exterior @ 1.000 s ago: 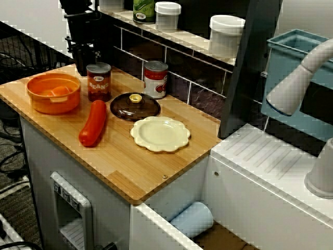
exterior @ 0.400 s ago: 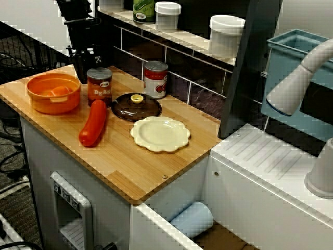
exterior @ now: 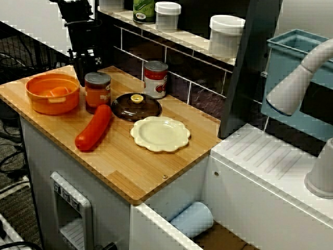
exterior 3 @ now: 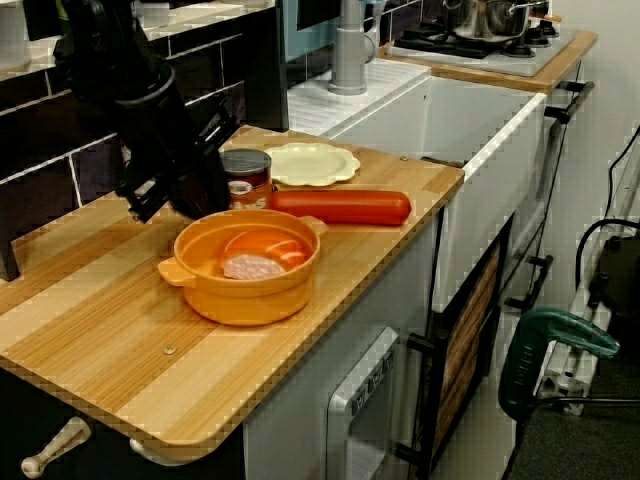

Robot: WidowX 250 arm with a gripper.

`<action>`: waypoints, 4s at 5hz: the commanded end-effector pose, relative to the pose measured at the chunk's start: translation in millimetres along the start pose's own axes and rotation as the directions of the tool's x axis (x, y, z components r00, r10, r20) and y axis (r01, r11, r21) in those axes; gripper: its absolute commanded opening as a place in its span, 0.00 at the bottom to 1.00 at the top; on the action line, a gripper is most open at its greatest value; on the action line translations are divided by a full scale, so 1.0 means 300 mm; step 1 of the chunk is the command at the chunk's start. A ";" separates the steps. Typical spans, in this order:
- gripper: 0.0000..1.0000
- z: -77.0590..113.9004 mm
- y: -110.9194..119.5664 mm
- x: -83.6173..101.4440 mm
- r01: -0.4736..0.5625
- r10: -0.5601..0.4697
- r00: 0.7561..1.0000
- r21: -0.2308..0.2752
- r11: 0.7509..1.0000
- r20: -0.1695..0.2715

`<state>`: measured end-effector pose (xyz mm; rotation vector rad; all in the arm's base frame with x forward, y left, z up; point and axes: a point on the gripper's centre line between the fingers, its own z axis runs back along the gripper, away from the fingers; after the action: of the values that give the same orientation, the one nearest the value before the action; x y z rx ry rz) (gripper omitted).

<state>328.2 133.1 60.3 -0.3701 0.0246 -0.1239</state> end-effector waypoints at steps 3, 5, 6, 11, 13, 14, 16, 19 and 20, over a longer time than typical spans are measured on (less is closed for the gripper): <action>0.00 0.087 -0.069 -0.031 0.066 -0.068 0.996 0.034 0.997 0.053; 0.00 0.082 -0.085 -0.043 0.080 -0.081 0.996 0.026 0.996 0.047; 0.00 0.069 -0.094 -0.051 0.080 -0.081 0.996 0.019 0.997 0.039; 0.00 0.037 -0.142 -0.071 0.117 -0.117 0.993 0.008 0.993 0.012; 1.00 0.060 -0.136 -0.092 0.110 -0.114 0.992 0.087 0.990 0.045; 1.00 0.071 -0.135 -0.104 0.121 -0.129 0.990 0.129 0.984 0.051; 1.00 0.058 -0.171 -0.150 0.185 -0.194 0.981 0.174 0.967 0.032; 1.00 0.054 -0.213 -0.202 0.243 -0.256 0.966 0.199 0.949 0.041; 1.00 0.039 -0.230 -0.206 0.247 -0.259 0.966 0.210 0.946 0.030</action>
<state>259.9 76.5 75.9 -0.2080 -0.0363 -0.3505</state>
